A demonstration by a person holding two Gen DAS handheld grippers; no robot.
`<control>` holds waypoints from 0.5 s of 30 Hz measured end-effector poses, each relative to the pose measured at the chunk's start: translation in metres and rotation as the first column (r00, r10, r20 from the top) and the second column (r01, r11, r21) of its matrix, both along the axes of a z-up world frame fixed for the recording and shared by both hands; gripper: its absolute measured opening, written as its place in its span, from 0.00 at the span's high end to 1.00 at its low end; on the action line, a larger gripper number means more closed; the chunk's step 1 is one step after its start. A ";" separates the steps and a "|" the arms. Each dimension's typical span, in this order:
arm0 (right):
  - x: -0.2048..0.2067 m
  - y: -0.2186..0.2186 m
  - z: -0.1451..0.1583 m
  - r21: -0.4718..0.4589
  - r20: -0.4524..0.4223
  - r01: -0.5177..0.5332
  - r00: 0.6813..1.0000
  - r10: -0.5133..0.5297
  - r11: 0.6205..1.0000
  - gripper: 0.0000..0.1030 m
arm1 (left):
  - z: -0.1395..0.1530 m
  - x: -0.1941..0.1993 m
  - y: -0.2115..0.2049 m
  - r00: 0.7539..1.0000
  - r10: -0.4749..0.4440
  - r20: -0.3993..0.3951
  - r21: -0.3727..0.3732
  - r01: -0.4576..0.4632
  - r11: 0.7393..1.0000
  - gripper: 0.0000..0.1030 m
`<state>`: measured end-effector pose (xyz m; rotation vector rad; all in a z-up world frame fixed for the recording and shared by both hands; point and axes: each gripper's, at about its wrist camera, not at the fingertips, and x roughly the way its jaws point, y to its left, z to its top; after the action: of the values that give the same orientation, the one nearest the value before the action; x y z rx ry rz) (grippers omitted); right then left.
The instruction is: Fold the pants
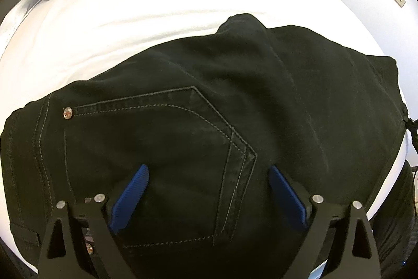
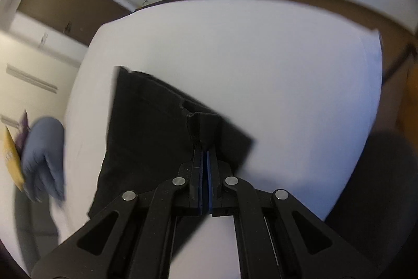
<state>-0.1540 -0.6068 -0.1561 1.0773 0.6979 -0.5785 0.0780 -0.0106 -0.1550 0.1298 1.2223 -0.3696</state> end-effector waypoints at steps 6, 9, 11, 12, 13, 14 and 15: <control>0.000 -0.001 0.007 -0.017 0.023 0.000 1.000 0.001 1.000 0.99 | 0.000 -0.003 -0.004 1.000 0.001 -0.006 0.023 -0.001 1.000 0.07; -0.011 -0.014 0.008 0.009 0.021 0.009 1.000 -0.009 1.000 0.99 | -0.001 -0.005 -0.006 1.000 -0.001 -0.004 0.033 0.001 0.999 0.07; -0.017 -0.024 0.005 -0.010 0.012 -0.006 1.000 0.006 1.000 1.00 | -0.001 -0.007 -0.005 1.000 0.001 -0.003 0.035 0.000 0.999 0.07; -0.024 -0.011 0.016 -0.016 0.008 -0.011 1.000 0.011 1.000 1.00 | -0.001 -0.009 -0.005 1.000 0.000 -0.002 0.034 0.000 0.999 0.07; -0.028 -0.007 0.018 -0.023 0.004 -0.016 1.000 0.017 1.000 1.00 | -0.001 -0.011 -0.004 1.000 -0.001 0.000 0.035 0.001 0.999 0.07; -0.039 0.005 0.020 -0.027 0.001 -0.019 1.000 0.019 0.999 1.00 | -0.003 -0.015 0.001 1.000 -0.004 0.002 0.037 0.004 0.999 0.07; -0.040 0.008 0.019 -0.024 0.001 -0.018 1.000 0.018 1.000 1.00 | -0.003 -0.016 0.001 1.000 -0.004 0.003 0.040 0.004 0.999 0.07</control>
<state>-0.1941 -0.5986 -0.1369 1.0479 0.6976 -0.5697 0.0621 -0.0092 -0.1583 0.1669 1.2266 -0.3486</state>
